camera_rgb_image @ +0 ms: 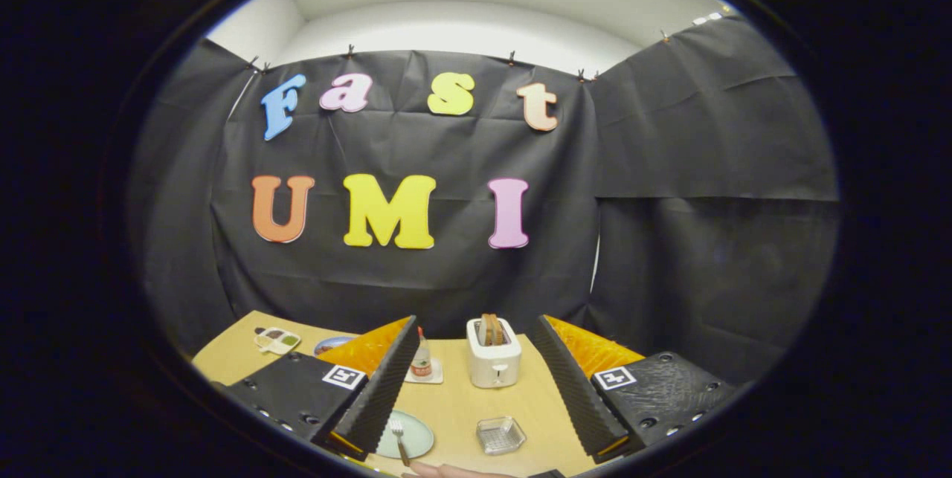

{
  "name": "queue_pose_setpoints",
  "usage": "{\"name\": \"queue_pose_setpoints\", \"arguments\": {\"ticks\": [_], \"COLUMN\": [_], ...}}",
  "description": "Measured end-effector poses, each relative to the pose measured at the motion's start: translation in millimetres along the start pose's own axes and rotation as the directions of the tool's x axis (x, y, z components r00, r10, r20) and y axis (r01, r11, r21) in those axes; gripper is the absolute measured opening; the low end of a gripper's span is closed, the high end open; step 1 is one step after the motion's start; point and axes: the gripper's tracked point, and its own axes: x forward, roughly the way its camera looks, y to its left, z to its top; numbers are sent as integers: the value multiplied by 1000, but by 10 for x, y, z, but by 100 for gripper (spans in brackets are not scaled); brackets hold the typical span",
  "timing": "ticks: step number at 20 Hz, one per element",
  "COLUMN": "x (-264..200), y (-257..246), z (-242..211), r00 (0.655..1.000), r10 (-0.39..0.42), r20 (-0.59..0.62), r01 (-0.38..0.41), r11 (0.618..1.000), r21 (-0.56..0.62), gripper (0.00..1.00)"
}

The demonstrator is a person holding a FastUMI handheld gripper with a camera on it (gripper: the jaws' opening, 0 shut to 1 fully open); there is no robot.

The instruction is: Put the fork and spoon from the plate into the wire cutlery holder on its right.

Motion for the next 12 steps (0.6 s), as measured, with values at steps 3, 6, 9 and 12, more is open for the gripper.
{"name": "queue_pose_setpoints", "arguments": {"ticks": [3,6,9,12], "x": [156,337,496,609], "y": [83,190,374,628], "z": [-269,-670,-1150,-1658], "r00": [999,994,977,944], "r10": [30,59,103,162], "r20": [-31,-96,-185,-287], "r01": [-31,-60,-104,-173], "r11": [999,998,995,985], "r21": [-20,-3,9,-14], "gripper": [95,96,96,96]}}
